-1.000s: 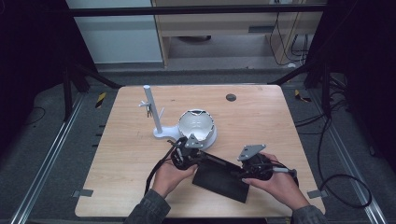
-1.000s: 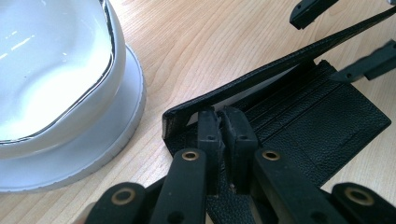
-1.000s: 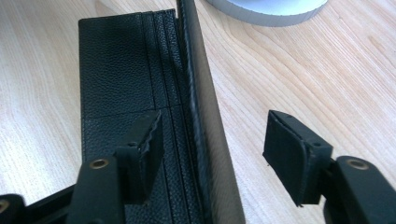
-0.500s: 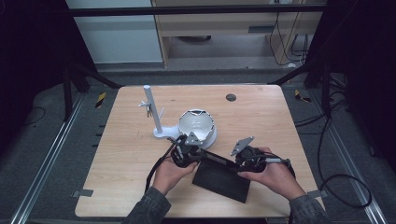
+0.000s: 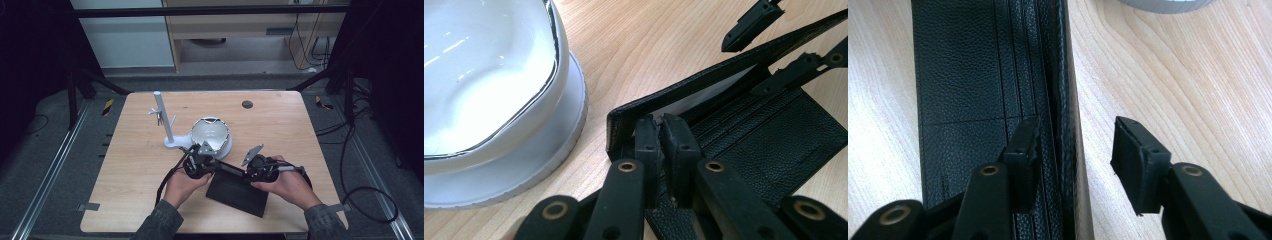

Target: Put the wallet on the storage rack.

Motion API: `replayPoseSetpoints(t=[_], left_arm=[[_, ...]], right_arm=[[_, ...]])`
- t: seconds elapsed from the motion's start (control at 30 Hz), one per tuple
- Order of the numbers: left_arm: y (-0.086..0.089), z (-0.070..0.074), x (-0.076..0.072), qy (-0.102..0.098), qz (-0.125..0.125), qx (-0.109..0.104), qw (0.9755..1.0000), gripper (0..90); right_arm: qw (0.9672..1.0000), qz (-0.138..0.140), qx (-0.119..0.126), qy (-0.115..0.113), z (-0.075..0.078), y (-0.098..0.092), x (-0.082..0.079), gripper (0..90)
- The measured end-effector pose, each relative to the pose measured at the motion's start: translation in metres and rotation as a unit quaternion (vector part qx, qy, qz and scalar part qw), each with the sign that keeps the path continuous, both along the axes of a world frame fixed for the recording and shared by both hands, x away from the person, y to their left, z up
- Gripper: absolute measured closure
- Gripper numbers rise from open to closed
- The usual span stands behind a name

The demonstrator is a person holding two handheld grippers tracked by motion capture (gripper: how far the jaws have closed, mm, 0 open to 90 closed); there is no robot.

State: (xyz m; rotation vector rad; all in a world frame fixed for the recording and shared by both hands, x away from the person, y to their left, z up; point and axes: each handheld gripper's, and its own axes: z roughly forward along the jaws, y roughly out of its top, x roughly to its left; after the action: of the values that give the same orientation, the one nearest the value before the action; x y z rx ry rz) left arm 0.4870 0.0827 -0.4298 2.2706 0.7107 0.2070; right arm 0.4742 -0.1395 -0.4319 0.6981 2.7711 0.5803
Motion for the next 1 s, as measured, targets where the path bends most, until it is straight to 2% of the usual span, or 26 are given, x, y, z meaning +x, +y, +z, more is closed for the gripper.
replayPoseSetpoints(t=[0.2,0.23,0.27,0.3,0.4,0.47,0.53,0.6,0.67,0.7,0.77,0.83,0.9,1.0], left_arm=[[0.0,0.0,0.001,-0.001,-0.001,-0.001,1.0,85.4],[0.0,0.0,0.001,0.0,0.0,-0.001,1.0,85.3],[0.0,0.0,0.001,0.0,0.0,-0.001,1.0,85.1],[0.001,0.0,0.0,0.0,0.001,-0.001,1.0,84.4],[0.004,0.003,-0.002,-0.003,0.004,-0.005,1.0,82.3],[0.005,0.004,-0.004,-0.006,0.007,-0.006,0.9999,78.5],[0.008,0.007,-0.006,-0.01,0.013,-0.009,0.9998,73.3],[0.016,0.014,-0.008,-0.022,0.022,-0.009,0.9995,64.3],[0.018,0.016,-0.009,-0.026,0.024,-0.011,0.9993,53.7],[0.021,0.021,-0.011,-0.034,0.025,-0.016,0.999,45.9],[0.024,0.024,-0.013,-0.039,0.023,-0.018,0.9988,35.7],[0.025,0.025,-0.014,-0.042,0.022,-0.018,0.9987,28.6],[0.027,0.028,-0.016,-0.045,0.017,-0.024,0.9985,22.5],[0.03,0.028,-0.017,-0.05,0.016,-0.028,0.9982,18.6]], right_arm=[[0.9999,0.005,-0.013,0.003,-0.003,0.006,0.001,59.4],[0.9998,0.009,-0.017,0.004,-0.005,0.008,0.002,63.3],[0.9998,0.009,-0.017,0.004,-0.005,0.008,0.002,63.3],[0.9997,0.015,-0.02,0.001,-0.006,0.009,0.002,70.1],[0.9994,0.023,-0.024,-0.003,-0.006,0.009,0.001,82.5],[0.9991,0.031,-0.027,-0.01,-0.005,0.009,-0.001,84.3],[0.9988,0.037,-0.028,-0.015,-0.004,0.008,-0.002,84.5],[0.9988,0.038,-0.024,-0.021,-0.001,0.005,-0.004,84.6],[0.9989,0.037,-0.018,-0.025,0.0,0.003,-0.005,84.7],[0.9988,0.031,-0.004,-0.038,0.005,-0.003,-0.007,84.7],[0.9984,0.028,0.006,-0.049,0.009,-0.008,-0.008,84.8],[0.9981,0.026,0.011,-0.055,0.012,-0.012,-0.008,84.7],[0.9968,0.014,0.032,-0.073,0.02,-0.024,-0.011,84.8],[0.9951,0.007,0.049,-0.086,0.027,-0.033,-0.013,84.8]])
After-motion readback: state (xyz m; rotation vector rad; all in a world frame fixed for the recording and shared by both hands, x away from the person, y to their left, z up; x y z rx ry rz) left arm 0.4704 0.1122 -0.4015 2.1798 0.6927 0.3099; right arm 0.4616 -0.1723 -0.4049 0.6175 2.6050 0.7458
